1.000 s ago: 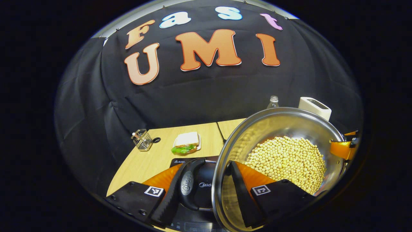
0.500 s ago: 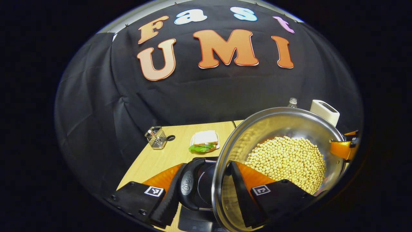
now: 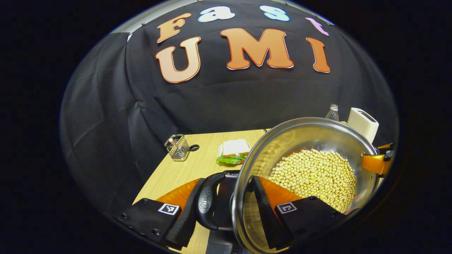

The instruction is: First push the handle of the pot to place it horizontally, then grasp the pot with both hands and set it on the induction cooktop.

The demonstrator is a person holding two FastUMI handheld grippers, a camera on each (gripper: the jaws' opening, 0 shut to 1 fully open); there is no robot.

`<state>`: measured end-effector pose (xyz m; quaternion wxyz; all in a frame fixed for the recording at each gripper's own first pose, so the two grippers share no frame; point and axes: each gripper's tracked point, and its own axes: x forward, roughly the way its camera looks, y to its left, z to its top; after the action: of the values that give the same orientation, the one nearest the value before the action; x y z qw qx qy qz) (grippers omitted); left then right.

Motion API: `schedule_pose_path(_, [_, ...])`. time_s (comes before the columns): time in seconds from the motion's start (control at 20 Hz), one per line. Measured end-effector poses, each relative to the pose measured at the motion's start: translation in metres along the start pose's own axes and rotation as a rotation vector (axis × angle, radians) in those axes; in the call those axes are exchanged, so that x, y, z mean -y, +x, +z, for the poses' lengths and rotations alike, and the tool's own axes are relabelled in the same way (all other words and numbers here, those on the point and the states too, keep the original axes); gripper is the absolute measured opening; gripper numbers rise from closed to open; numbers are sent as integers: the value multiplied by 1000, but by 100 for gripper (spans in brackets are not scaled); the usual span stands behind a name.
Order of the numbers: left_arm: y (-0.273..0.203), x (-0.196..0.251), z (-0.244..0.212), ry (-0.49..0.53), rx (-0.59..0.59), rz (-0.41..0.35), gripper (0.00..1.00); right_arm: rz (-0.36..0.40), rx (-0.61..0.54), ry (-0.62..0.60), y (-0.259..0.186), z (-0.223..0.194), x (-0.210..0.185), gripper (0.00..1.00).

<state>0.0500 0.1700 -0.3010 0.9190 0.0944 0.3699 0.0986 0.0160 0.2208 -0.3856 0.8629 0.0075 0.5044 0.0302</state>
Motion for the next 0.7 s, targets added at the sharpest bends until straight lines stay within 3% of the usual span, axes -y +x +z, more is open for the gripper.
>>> schedule_pose_path(0.1, [3, -1, -2, 4, -6, -1, 82, 2, -10, -4, 4, -2, -2, 60])
schedule_pose_path(0.15, [5, -1, -3, 4, -9, -2, 85, 2, -12, -5, 5, -2, -2, 60])
schedule_pose_path(0.35, [10, -2, -9, -3, -28, -5, 82, 1, -19, -18, 12, -5, -7, 60])
schedule_pose_path(0.4, [11, -3, -10, -5, -34, -3, 88, 3, -23, -19, 15, -6, -8, 60])
schedule_pose_path(0.7, [30, -18, -36, -1, -82, 11, 85, 23, -70, -36, 35, -23, -22, 60])
